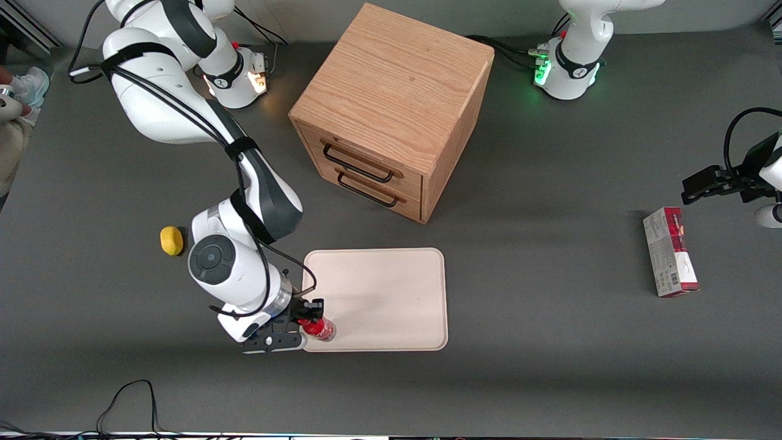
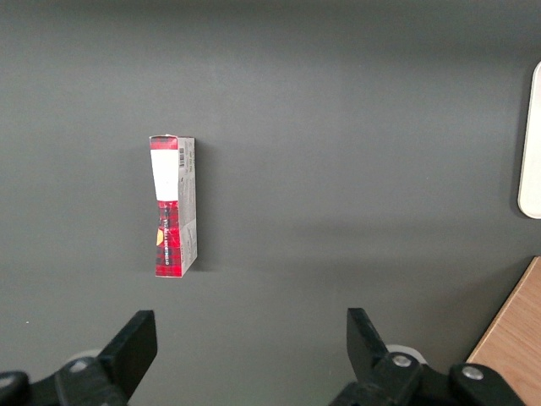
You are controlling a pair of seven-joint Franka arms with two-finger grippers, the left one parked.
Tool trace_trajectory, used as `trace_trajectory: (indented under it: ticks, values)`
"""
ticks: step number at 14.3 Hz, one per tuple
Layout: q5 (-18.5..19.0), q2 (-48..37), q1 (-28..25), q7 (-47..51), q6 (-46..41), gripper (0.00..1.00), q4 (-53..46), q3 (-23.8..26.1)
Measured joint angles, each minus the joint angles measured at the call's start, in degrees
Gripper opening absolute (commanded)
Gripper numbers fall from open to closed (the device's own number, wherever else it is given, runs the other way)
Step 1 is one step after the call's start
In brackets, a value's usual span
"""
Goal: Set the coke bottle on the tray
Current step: 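Lower the bottle onto the tray corner and open the right gripper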
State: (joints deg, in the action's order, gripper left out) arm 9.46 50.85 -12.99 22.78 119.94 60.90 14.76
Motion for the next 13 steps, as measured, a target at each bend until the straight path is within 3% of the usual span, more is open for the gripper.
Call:
trace_trajectory:
  ticks: [2,3,4,9,13]
  values:
    - [0.0,0.1,-0.1,-0.1,0.4,0.03,0.5,-0.6]
    - [0.0,0.1,-0.1,-0.1,0.4,0.41,0.5,-0.7]
    - [0.0,0.1,-0.1,-0.1,0.4,0.99,0.5,-0.8]
    - [4.2,0.0,-0.6,1.9,1.0,1.0,0.6,-0.9]
    - [4.5,-2.6,-1.4,2.5,1.0,1.0,1.1,-1.1]
